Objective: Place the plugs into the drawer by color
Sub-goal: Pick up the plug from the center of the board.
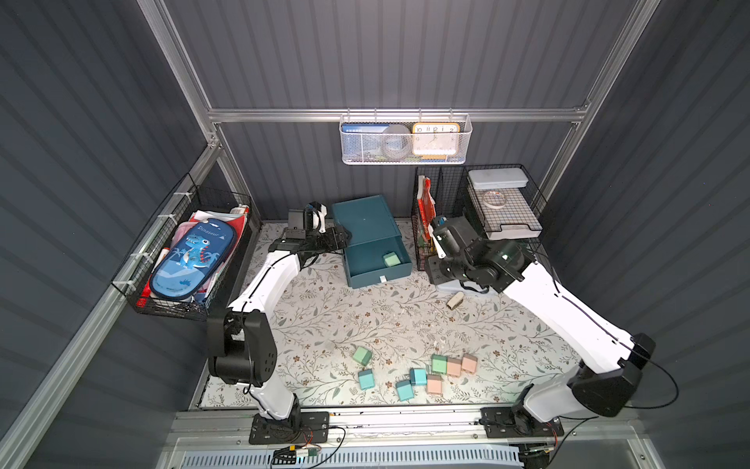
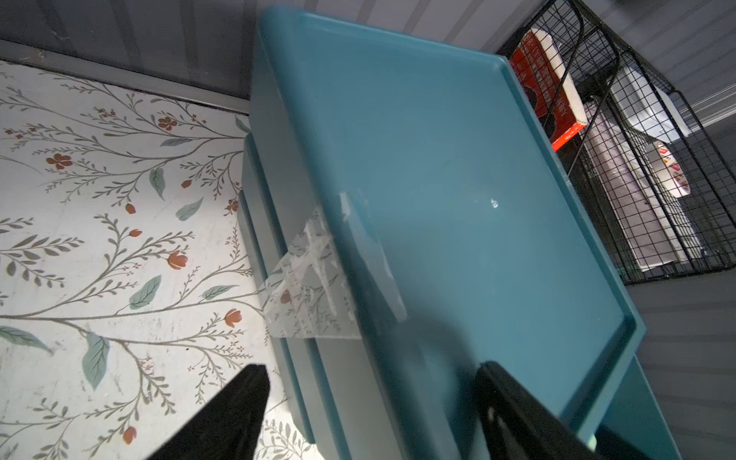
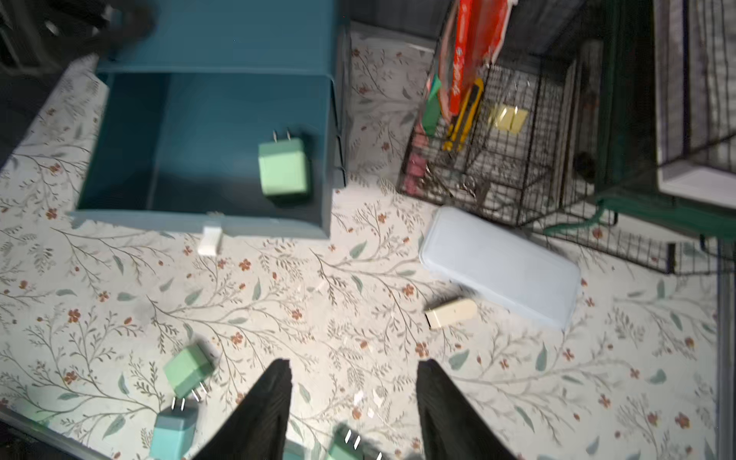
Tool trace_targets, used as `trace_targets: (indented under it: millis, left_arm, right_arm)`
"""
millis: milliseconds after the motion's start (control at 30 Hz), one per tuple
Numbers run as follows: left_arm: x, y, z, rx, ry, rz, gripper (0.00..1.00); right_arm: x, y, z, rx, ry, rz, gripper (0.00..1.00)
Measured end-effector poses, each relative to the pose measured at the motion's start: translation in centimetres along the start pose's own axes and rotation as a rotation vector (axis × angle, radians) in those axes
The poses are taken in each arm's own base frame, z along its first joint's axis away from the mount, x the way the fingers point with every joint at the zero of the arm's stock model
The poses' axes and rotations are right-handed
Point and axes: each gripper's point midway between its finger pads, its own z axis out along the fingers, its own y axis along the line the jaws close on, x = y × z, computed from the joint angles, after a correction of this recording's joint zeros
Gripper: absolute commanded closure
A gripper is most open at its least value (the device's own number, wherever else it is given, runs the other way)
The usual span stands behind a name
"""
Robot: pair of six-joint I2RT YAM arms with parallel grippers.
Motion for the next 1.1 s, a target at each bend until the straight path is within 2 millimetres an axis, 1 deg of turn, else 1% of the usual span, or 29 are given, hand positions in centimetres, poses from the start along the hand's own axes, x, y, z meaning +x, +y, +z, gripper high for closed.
trace_targets:
  millis: [67,167,300,433,533,600,767,867,933,1100]
  left_arm:
    - [0.0,0.0,0.0,-0.001,-0.001,0.0,0.14]
    - [0.0,0.0,0.0,-0.002,-0.001,0.001,0.14]
    - [0.0,0.0,0.0,-0.003,-0.001,0.0,0.14]
    - [0.0,0.1,0.0,-0.003,-0.001,0.0,0.14]
    - [0.0,0.0,0.0,-0.003,-0.001,0.0,0.14]
    - [0.0,0.0,0.0,-0.003,-0.001,0.0,0.14]
    - [0.0,0.1,0.0,-0.003,-0.001,0.0,0.14]
    - [0.0,0.1,0.0,-0.003,-0.001,0.0,0.14]
    - [0.0,0.1,0.0,-0.003,-0.001,0.0,0.14]
    - [0.0,0.0,0.0,-0.002,-0.002,0.001,0.14]
  right_arm:
    - [3.0,-0.3,0.3,0.004,0.046,0.021,0.46]
    - [8.1,-0.5,1.0,-0.001,0.133,0.065,0.46]
    - [13.9,-0.7,1.7,-0.015,0.222,0.145,0.46]
    - [19.1,-0.2,2.5,-0.043,0.299,0.219,0.46]
    - [22.1,0.3,3.5,-0.051,0.356,0.25,0.46]
    - [23.2,0.8,4.0,-0.061,0.371,0.267,0.46]
    - [24.3,2.3,5.4,-0.088,0.391,0.316,0.46]
    - [25.1,2.5,6.2,-0.078,0.409,0.326,0.46]
    - [25.4,2.4,6.4,-0.069,0.415,0.331,0.46]
    - [25.3,2.5,6.8,-0.069,0.406,0.35,0.46]
